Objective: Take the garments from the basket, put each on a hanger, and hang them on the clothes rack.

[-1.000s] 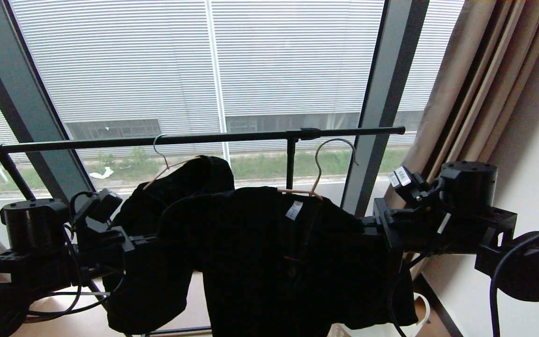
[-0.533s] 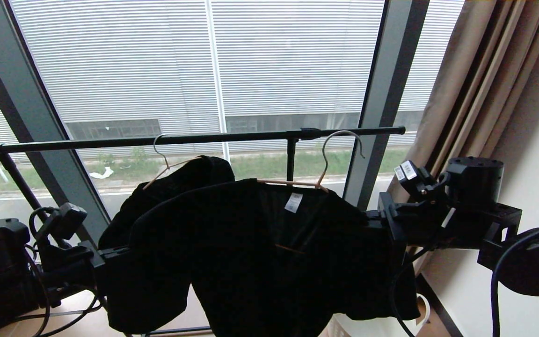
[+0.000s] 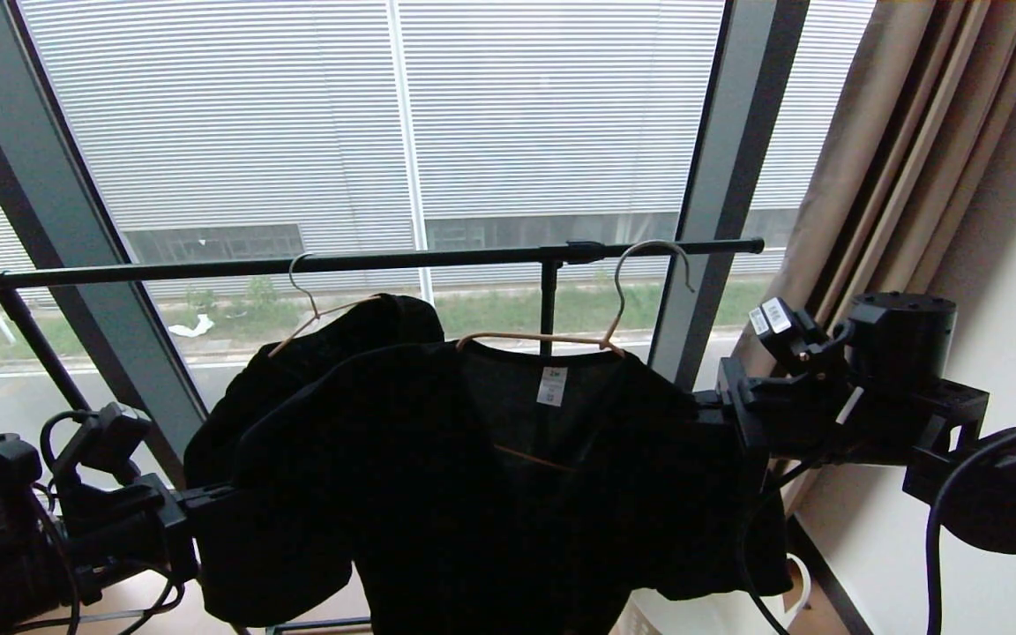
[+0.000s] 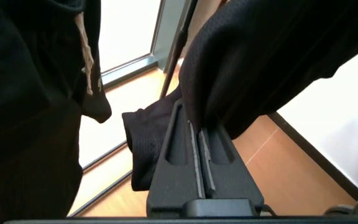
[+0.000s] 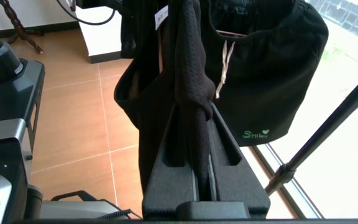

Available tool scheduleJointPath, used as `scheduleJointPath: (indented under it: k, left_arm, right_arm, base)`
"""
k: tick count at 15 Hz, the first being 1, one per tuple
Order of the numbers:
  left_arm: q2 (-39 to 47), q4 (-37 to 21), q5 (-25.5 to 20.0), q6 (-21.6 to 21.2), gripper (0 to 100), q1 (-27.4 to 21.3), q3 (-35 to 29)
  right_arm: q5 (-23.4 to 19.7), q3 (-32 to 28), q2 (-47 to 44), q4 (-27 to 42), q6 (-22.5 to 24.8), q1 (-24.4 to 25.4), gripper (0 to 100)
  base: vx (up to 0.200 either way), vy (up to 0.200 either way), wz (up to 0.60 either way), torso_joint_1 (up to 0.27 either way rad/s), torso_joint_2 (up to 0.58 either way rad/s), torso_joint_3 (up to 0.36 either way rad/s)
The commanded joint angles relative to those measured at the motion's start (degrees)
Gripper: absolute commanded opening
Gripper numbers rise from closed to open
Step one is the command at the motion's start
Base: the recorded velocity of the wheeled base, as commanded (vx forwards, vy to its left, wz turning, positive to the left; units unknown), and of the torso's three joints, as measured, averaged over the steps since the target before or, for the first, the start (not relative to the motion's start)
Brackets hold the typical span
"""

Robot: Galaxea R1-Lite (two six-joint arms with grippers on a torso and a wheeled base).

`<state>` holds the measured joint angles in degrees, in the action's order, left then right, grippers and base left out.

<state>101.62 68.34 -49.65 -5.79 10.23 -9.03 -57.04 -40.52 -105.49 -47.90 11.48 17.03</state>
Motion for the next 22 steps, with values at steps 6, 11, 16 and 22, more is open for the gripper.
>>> scheduleJointPath:
  k: [6, 11, 16, 22]
  left_arm:
    - [0.5, 6.1, -1.6, -0.4, 100, 0.7, 3.1]
    - [-1.4, 15.9, -3.8, 8.2, 100, 2.9, 3.7]
    - [-16.2, -13.4, -3.6, 9.1, 100, -2.7, -13.3]
    - [-23.3, -61.3, -2.1, -7.0, 100, -10.1, -41.9]
  right_arm:
    - [0.0, -0.9, -0.5, 0.0, -0.1, -0.9, 0]
    - [0.0, -1.4, -1.8, 0.1, -0.1, -1.6, 0]
    - [0.0, -0.1, -2.8, 0.2, 0.2, 0.9, 0]
    - [0.0, 1.2, -3.4, 0.2, 1.7, 3.4, 0]
  base:
    - [0.0, 0.0, 0.0, 0.0, 0.0, 0.0]
    - [0.0, 0.0, 0.0, 0.0, 0.0, 0.0]
    - [0.0, 0.0, 0.0, 0.0, 0.0, 0.0]
    - [0.0, 0.0, 0.0, 0.0, 0.0, 0.0]
